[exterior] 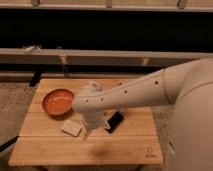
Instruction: Place the eraser in the ceramic cup
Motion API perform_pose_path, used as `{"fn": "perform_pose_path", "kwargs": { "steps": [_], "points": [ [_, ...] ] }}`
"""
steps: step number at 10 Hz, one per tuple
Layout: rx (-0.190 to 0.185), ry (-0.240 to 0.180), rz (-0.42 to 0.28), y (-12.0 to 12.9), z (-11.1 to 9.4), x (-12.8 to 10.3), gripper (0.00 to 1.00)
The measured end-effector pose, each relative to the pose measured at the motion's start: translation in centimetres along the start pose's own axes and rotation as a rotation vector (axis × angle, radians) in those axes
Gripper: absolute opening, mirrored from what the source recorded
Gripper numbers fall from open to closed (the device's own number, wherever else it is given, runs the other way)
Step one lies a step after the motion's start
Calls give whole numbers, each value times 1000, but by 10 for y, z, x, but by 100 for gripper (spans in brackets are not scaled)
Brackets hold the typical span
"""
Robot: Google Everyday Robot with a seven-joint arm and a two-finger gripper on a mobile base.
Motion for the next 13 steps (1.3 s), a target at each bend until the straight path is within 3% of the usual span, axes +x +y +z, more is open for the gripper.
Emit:
{"fn": "perform_pose_path", "kwargs": {
  "steps": [3,5,9,13],
  "points": [
    [5,-18,79,-39,7,6,80],
    [31,-30,138,-62,21,9,80],
    [46,-45,199,-82,47,1,80],
    [25,-47,227,-102,76,-15,80]
  ]
}}
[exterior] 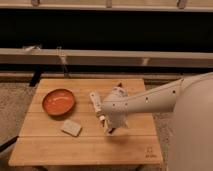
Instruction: Place the eraser in the ceramic cup
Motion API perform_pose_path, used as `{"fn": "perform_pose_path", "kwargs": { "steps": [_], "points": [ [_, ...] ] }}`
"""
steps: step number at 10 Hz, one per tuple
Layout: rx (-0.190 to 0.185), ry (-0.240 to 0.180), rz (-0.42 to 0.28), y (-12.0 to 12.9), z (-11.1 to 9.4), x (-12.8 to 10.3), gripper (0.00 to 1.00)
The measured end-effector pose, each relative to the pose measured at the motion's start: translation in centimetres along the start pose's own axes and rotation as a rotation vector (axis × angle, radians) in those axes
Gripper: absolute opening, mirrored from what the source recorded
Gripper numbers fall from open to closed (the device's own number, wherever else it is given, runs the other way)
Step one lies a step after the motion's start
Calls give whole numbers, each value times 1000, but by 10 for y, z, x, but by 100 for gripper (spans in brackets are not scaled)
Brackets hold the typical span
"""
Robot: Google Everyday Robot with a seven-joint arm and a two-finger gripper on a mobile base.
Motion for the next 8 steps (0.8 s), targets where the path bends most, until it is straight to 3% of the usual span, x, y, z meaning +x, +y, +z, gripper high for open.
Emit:
{"fn": "perform_pose_path", "kwargs": {
  "steps": [8],
  "points": [
    [-61,-16,-35,17,18,-44,80]
  ]
}}
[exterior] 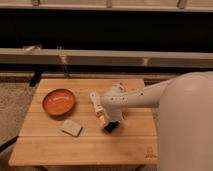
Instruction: Place the eraser in the ceramic cup
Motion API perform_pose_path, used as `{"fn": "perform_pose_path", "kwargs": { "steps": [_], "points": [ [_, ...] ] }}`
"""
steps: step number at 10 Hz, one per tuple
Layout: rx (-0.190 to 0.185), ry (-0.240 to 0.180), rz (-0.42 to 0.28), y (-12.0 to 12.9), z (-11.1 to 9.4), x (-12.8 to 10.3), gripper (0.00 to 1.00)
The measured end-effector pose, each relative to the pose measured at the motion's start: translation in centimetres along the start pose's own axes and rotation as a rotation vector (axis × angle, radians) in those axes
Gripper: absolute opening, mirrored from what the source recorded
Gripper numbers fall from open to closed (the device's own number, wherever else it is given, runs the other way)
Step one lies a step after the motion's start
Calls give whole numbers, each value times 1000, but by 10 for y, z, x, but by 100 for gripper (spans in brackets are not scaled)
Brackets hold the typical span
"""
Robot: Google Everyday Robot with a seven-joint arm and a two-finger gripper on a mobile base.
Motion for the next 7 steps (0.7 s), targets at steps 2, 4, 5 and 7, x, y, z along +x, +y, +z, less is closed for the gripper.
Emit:
{"fn": "perform_pose_path", "kwargs": {
  "steps": [2,4,5,7],
  "points": [
    [2,18,0,-1,8,-3,80],
    [9,29,16,-10,12,-2,80],
    [10,33,19,-11,13,-2,80],
    [10,37,22,-11,15,-2,80]
  ]
}}
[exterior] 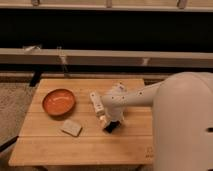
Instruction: Place the eraser in the ceramic cup
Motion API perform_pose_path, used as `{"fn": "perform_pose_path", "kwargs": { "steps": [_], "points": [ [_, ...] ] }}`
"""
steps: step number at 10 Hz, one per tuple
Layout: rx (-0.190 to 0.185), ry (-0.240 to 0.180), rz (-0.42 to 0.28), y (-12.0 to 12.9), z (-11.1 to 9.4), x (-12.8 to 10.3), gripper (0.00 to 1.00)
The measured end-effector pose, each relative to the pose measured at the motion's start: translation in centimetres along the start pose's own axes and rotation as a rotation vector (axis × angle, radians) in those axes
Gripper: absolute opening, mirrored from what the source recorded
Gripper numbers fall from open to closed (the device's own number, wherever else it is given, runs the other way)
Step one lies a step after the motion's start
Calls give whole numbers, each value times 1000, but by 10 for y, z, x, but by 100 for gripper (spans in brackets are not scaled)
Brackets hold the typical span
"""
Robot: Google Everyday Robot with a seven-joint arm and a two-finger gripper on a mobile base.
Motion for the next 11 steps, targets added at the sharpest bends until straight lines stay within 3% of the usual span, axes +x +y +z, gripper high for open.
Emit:
{"fn": "perform_pose_path", "kwargs": {
  "steps": [11],
  "points": [
    [8,17,118,-24,-13,32,80]
  ]
}}
